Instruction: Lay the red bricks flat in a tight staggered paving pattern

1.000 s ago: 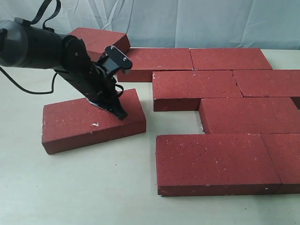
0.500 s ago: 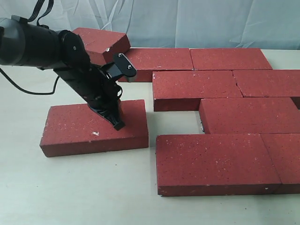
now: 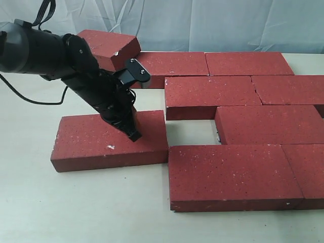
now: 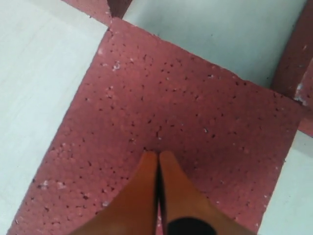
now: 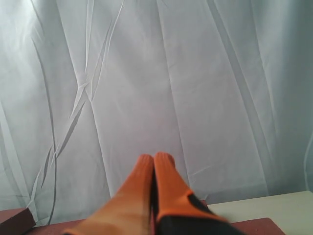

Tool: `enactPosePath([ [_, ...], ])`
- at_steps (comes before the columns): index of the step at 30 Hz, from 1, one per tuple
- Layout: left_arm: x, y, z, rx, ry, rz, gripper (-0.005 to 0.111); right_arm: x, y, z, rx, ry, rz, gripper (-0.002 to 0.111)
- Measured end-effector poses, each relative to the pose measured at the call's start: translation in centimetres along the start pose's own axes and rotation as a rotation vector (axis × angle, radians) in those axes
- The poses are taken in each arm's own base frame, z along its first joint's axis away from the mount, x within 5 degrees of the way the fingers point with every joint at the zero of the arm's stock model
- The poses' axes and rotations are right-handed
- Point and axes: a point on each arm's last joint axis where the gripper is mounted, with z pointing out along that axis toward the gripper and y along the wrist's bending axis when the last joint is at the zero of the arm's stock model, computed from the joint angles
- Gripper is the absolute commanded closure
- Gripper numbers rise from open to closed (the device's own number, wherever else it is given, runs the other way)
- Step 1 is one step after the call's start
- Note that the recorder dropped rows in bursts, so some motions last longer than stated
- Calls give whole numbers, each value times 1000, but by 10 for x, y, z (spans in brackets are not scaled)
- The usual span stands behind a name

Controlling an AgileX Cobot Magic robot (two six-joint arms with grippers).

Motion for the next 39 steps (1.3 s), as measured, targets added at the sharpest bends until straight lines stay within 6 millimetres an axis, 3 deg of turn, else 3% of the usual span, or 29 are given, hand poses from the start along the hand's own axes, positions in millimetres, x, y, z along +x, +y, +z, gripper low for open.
enactPosePath([
  [28, -12, 7, 3, -65, -150, -43, 107, 0, 0, 0, 0, 0, 0, 109],
  [35, -17, -4, -27, -43, -144, 65, 107, 0, 0, 0, 0, 0, 0, 109],
  [39, -10, -14, -31, 56, -58, 194, 107, 0, 0, 0, 0, 0, 0, 109],
])
